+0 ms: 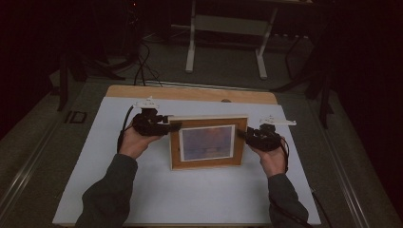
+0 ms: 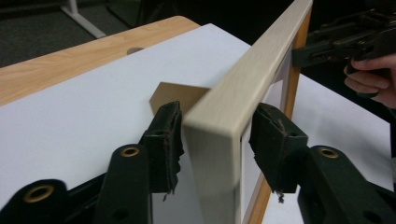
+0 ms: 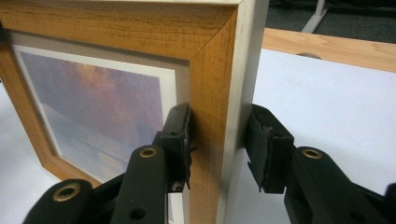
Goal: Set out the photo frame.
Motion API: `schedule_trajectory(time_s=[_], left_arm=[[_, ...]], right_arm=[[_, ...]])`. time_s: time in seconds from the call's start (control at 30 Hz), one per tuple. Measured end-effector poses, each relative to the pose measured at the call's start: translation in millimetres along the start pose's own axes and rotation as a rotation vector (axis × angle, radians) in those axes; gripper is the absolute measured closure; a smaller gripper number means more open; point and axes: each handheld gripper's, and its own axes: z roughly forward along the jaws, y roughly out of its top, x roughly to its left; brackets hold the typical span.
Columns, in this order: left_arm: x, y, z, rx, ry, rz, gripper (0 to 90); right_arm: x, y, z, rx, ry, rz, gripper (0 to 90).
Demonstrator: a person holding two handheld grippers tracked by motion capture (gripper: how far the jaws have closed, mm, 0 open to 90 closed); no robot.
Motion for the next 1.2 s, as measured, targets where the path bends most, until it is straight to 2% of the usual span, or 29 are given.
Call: schedule_trajectory(time_s=[0.13, 0.5, 0.77, 0.87, 0.9, 0.97, 1.2], left_arm=[[-0.8, -4.5, -4.4, -0.031, 0.007, -0.004, 63.9], [2.0, -4.0, -2.2, -0.035, -0.002, -0.025, 64.6], [0.8, -3.7, -2.1, -0.039, 0.007, -0.025, 63.4], [2.0, -3.9, -2.2, -0.033, 0.003, -0.038, 57.5], [3.0, -4.3, -3.1, -0.034, 0.0, -0.049, 56.0], [2.9, -4.8, -4.4, -0.039, -0.011, -0.054, 55.7], [1.2, -5.3, -10.1, -0.044, -0.003, -0.049, 53.9]], right_arm=[[1.7, -2.5, -3.5, -0.001, -0.015, 0.011, 62.0], [4.2, -6.4, -8.5, 0.006, -0.018, 0.024, 62.0], [3.6, -7.5, -9.1, 0.001, -0.011, 0.031, 61.3], [3.2, -7.4, -9.6, 0.002, -0.014, 0.026, 57.6], [1.4, -7.7, -11.7, -0.005, -0.016, 0.025, 53.9], [-0.5, -8.3, -14.0, -0.012, -0.013, 0.031, 52.0], [-8.2, -11.3, -21.3, -0.026, -0.005, 0.053, 48.8]])
